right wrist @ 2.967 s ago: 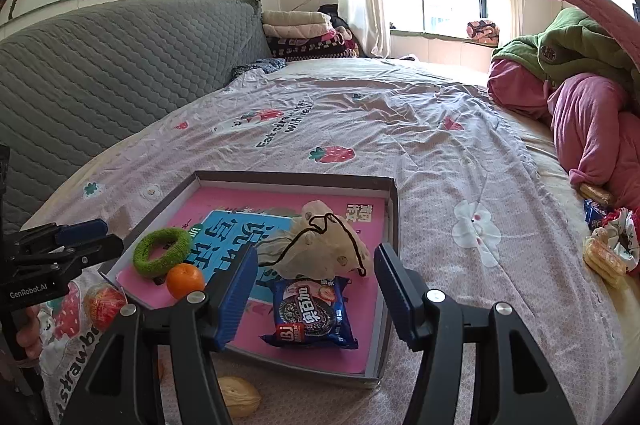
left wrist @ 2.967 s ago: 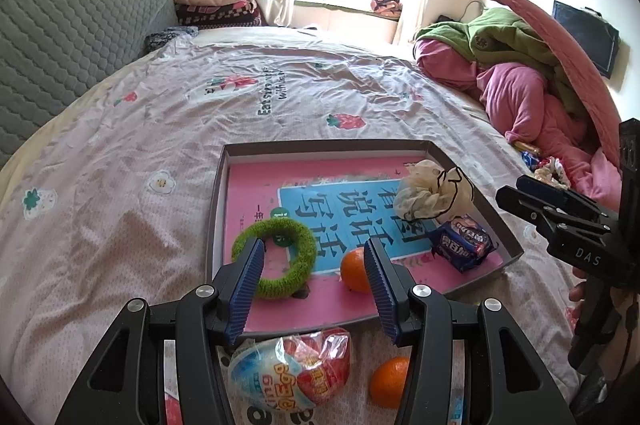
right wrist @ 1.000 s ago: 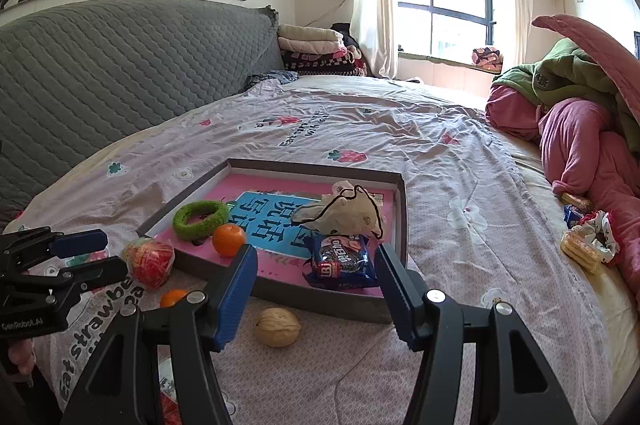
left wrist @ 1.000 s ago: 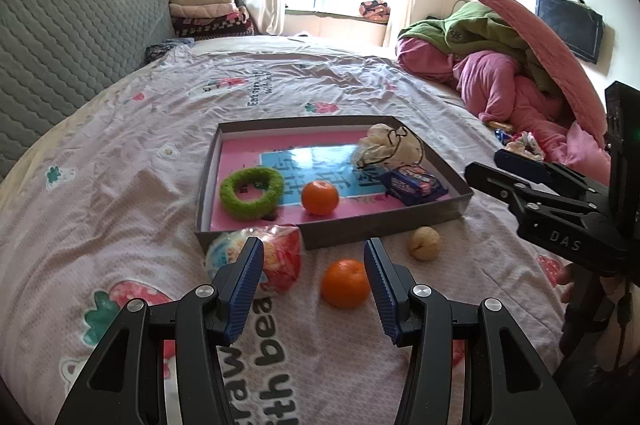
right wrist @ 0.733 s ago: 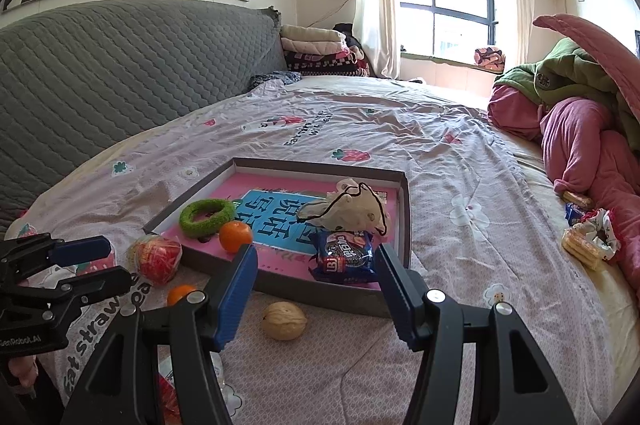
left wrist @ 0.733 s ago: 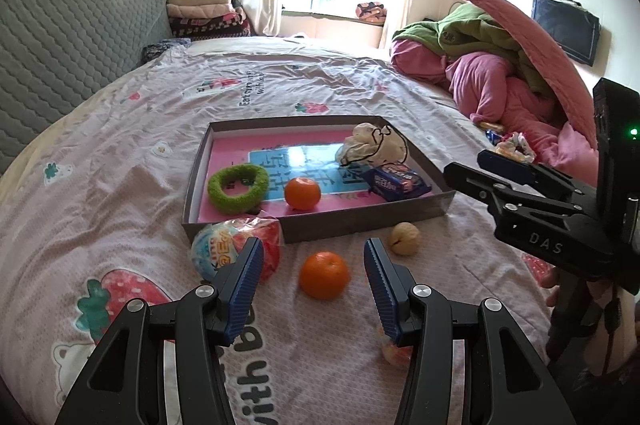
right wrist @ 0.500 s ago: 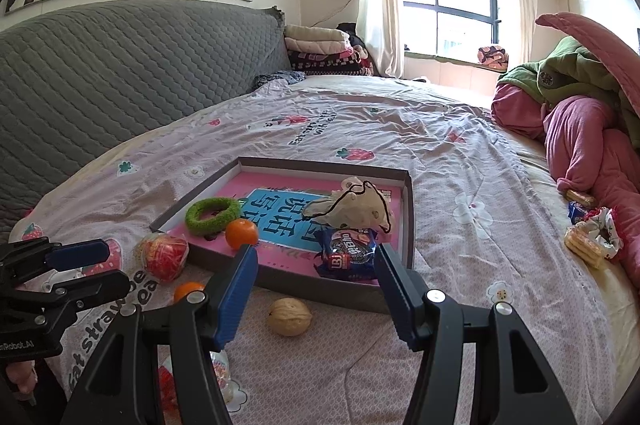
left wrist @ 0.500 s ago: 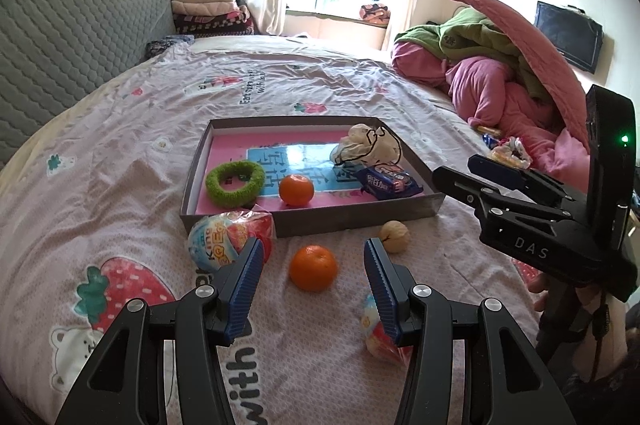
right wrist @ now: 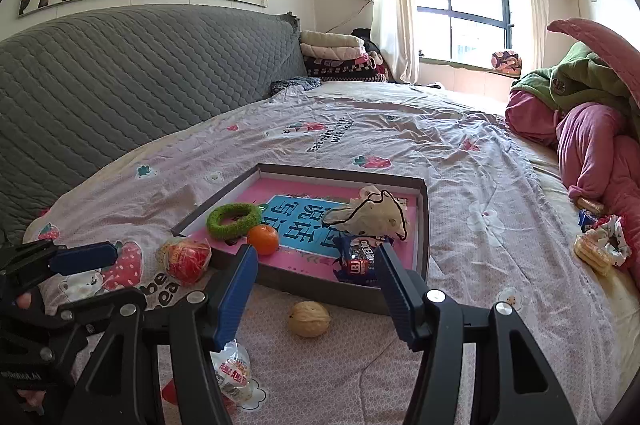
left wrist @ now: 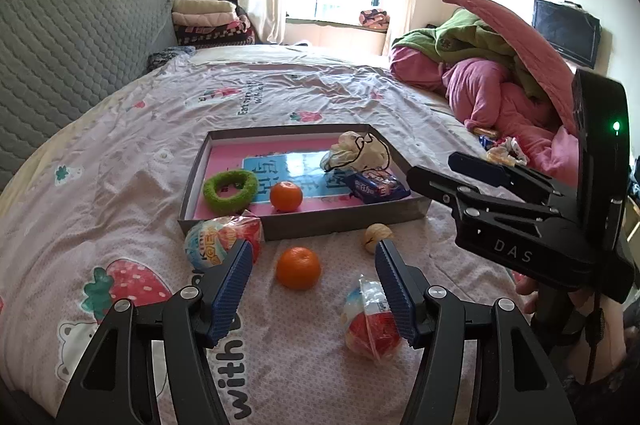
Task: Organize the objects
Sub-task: 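Move the left gripper toward the red wrapped ball while the right approaches the walnut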
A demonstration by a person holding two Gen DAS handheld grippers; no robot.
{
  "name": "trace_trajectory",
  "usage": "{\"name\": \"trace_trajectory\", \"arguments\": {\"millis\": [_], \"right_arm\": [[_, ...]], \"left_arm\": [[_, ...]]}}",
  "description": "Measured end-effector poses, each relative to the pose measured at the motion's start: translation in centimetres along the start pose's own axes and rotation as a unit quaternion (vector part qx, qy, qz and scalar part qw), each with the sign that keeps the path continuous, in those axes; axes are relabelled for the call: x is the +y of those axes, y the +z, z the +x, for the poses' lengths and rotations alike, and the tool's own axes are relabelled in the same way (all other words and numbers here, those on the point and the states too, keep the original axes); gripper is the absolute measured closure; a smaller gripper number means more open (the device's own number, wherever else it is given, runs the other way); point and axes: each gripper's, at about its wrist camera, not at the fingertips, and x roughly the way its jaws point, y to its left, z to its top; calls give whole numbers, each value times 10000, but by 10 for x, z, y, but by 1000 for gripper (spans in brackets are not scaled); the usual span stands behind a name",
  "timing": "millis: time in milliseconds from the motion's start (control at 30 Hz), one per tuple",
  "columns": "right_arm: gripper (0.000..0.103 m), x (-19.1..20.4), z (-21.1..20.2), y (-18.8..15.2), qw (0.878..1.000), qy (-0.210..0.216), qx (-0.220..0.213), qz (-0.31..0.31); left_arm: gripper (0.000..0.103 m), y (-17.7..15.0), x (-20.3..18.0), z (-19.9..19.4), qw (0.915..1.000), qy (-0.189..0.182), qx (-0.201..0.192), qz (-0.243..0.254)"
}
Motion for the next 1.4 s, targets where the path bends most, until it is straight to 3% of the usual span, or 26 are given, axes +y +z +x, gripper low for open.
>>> {"name": "trace_trajectory", "arguments": {"millis": [1400], "right_arm": [[43, -1, -8, -8, 9996, 168, 225, 18]], "left_arm": [[35, -20, -24, -8, 9987, -102, 332, 384]]}}
